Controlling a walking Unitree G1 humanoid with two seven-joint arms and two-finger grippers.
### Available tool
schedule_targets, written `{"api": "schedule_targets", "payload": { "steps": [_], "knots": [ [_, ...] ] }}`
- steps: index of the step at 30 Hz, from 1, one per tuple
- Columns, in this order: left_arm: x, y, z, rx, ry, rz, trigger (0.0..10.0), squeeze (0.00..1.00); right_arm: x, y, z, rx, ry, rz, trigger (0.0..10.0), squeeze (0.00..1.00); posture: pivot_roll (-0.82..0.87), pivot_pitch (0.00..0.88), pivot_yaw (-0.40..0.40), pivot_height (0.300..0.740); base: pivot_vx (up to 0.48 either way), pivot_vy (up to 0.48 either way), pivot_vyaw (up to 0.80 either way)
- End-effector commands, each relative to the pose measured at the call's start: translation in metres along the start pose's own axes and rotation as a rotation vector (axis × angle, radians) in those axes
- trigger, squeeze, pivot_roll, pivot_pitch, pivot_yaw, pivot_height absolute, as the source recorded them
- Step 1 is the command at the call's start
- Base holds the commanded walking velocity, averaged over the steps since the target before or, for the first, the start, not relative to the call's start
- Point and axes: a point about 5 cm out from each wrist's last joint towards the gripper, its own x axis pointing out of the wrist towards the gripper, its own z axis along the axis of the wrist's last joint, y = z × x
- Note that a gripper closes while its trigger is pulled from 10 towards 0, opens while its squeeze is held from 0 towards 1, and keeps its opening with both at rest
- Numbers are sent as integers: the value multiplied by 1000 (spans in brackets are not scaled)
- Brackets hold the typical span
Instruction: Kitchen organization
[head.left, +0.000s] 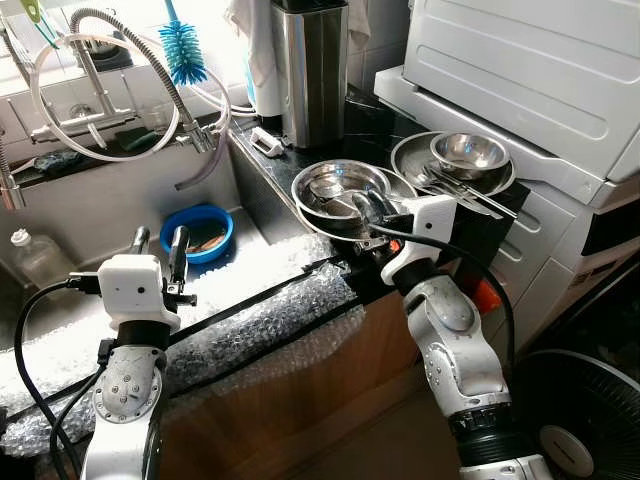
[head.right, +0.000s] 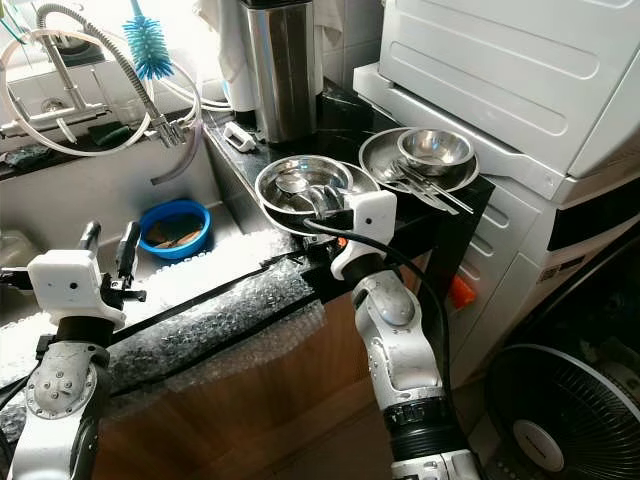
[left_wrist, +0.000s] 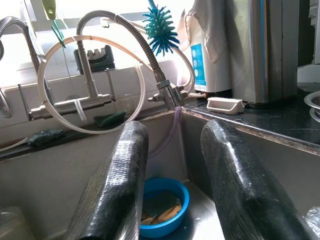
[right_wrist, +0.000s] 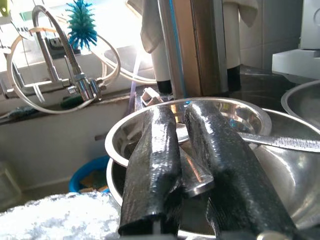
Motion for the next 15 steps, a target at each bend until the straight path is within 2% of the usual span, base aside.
{"api": "schedule_targets", "payload": {
  "steps": [1, 4, 8, 9, 11, 12, 15],
  "knots": [
    [1, -1, 5, 26, -17, -19, 10000, 0, 0, 5, -2, -5, 20, 16, 10000, 0, -114, 0, 53, 740, 0, 0, 0],
    [1, -1, 5, 27, -18, -21, 10000, 0, 1, 4, -2, 86, 29, -13, 10000, 0, -115, 0, 54, 740, 0, 0, 0],
    [1, -2, 5, 25, -18, -21, 10000, 0, 4, 4, 2, 139, 12, -30, 10000, 0, -116, 0, 55, 740, 0, 0, 0],
    [2, -3, 5, 24, -20, -25, 10000, 0, 5, 2, 5, 209, 4, -59, 10000, 0, -116, 0, 55, 740, 0, 0, 0],
    [2, -3, 5, 23, -20, -26, 10000, 0, 5, 1, 6, 237, 1, -70, 10000, 0, -116, 0, 55, 740, 0, 0, 0],
    [2, -2, 5, 25, -20, -28, 10000, 0, 8, -3, 10, 323, -17, -112, 10000, 0, -114, 0, 56, 740, 0, 0, 0],
    [2, -2, 5, 26, -19, -28, 10000, 0, 10, -7, 15, 411, -33, -159, 10000, 0, -114, 0, 56, 740, 0, 0, 0]
  ]
}}
